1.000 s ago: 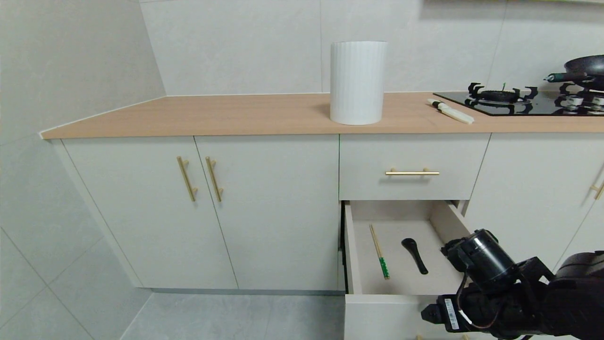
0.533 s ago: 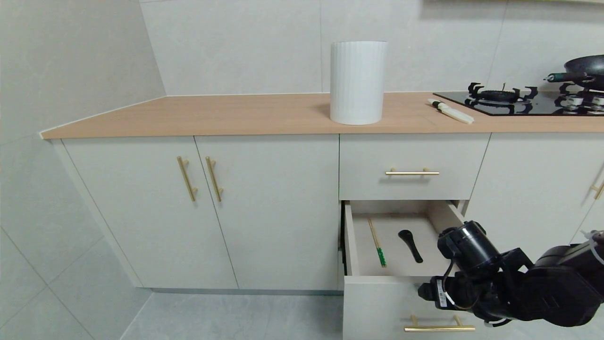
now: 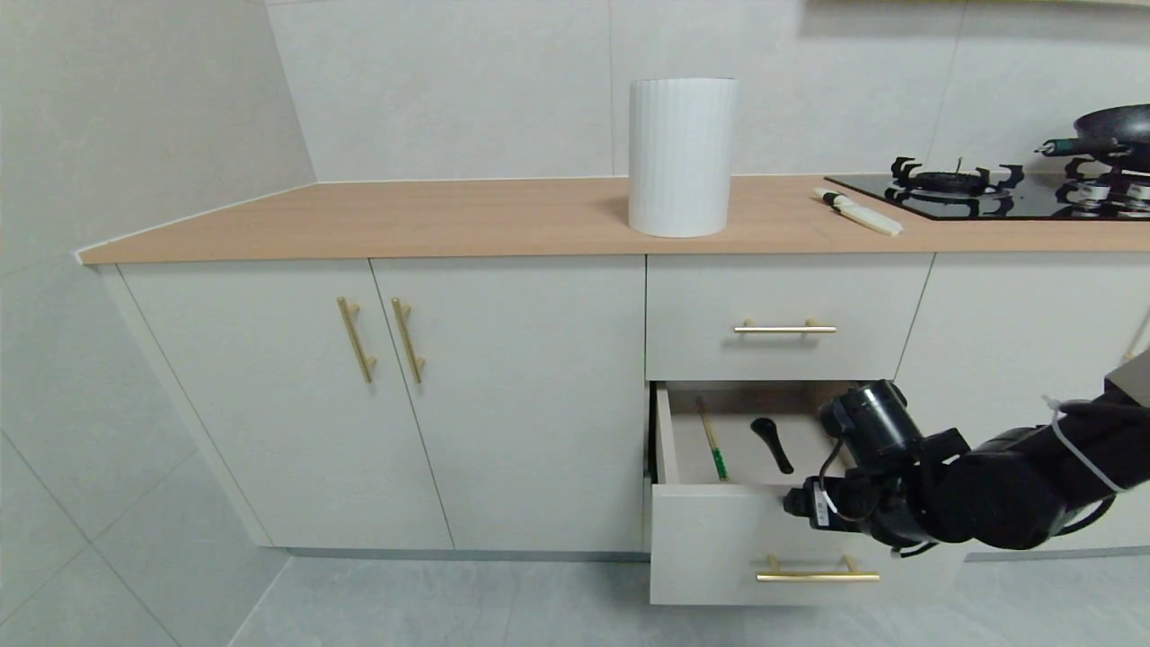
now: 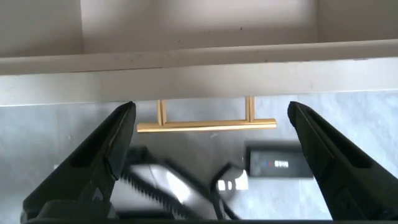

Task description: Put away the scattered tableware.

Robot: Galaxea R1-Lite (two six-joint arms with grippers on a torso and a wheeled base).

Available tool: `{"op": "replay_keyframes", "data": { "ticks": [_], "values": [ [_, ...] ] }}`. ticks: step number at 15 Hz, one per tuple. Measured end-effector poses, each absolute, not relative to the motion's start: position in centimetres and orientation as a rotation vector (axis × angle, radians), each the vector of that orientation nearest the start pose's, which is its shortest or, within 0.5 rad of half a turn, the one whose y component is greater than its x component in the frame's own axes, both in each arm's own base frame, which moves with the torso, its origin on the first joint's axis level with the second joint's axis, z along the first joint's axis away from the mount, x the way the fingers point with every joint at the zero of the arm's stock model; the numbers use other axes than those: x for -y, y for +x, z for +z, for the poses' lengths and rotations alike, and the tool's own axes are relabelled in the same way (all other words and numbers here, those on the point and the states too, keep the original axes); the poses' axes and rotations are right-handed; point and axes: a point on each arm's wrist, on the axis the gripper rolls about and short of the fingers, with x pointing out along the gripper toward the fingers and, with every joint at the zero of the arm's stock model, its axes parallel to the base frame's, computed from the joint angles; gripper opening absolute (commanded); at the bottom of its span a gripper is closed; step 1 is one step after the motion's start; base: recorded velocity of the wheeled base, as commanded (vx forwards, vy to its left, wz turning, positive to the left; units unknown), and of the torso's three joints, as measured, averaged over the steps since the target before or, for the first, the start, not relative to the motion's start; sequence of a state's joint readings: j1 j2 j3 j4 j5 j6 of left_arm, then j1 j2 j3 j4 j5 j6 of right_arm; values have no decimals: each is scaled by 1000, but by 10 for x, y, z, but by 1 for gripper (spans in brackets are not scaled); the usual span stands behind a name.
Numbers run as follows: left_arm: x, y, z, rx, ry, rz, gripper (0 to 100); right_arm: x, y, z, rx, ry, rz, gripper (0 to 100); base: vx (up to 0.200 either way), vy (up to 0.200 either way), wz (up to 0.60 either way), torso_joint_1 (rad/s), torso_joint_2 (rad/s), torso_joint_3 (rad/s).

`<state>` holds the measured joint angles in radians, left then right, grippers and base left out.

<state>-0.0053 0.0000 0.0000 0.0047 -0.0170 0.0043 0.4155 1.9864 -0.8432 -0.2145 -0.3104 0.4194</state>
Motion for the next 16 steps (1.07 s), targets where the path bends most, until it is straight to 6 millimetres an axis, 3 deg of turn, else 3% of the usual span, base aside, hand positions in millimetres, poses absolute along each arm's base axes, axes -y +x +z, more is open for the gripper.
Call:
{"op": "replay_keyframes", "data": {
  "ticks": [5, 10, 16],
  "values": [
    [0, -23, 75, -5, 5, -23, 100, -132, 352, 61, -803, 65, -87, 100, 0, 0, 0, 0, 0, 0],
    [0, -23, 75, -4, 4, -22, 100, -125, 408, 54, -721, 102, -123, 100, 0, 0, 0, 0, 0, 0],
    [0, -23, 75, -5, 5, -22, 100, -121, 450, 29, -610, 160, -140, 100, 0, 0, 0, 0, 0, 0]
  ]
}}
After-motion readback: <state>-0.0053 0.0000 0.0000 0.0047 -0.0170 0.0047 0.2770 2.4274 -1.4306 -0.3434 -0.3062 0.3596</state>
